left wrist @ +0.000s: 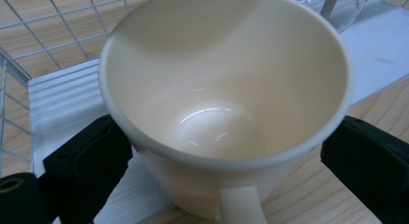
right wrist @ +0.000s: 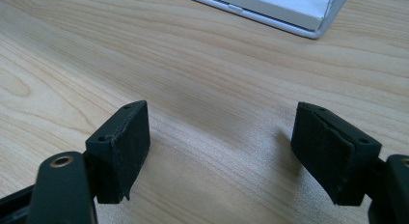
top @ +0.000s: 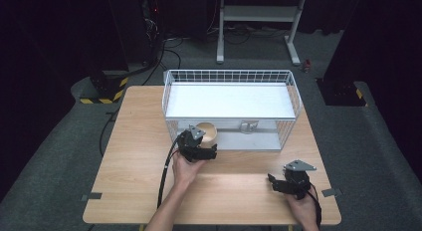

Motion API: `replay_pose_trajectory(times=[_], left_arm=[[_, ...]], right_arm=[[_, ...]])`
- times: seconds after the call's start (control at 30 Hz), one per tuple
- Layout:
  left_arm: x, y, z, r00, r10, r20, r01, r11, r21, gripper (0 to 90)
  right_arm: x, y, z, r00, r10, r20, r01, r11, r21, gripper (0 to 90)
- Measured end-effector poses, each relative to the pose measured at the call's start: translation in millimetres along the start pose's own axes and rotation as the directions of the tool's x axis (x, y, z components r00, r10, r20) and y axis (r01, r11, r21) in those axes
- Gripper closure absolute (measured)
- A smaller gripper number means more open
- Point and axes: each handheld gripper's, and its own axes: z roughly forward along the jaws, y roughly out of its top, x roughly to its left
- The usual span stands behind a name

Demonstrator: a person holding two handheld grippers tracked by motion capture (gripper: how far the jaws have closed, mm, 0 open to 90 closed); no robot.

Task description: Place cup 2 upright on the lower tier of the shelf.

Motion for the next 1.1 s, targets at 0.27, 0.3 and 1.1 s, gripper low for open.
replay_pose_trajectory(times=[0.27,0.3,1.1], left_arm=[[3.0,-7.5,-0.4,0.9999,-0.017,-0.005,0.017,0.9998,0.014,9.5],[2.5,-8.4,-0.6,0.9999,-0.011,-0.004,0.011,0.9998,0.013,10.5],[1.1,-9.5,4.6,0.9967,-0.007,-0.08,0.009,0.9998,0.019,32.3]], right_arm=[[0.1,0.0,0.0,1.0,0.001,0.0,-0.001,1.0,0.0,21.9],[0.0,0.0,0.0,1.0,0.001,0.0,-0.001,1.0,0.0,21.9],[0.0,0.0,0.0,1.0,0.0,0.0,0.0,1.0,0.0,21.9]])
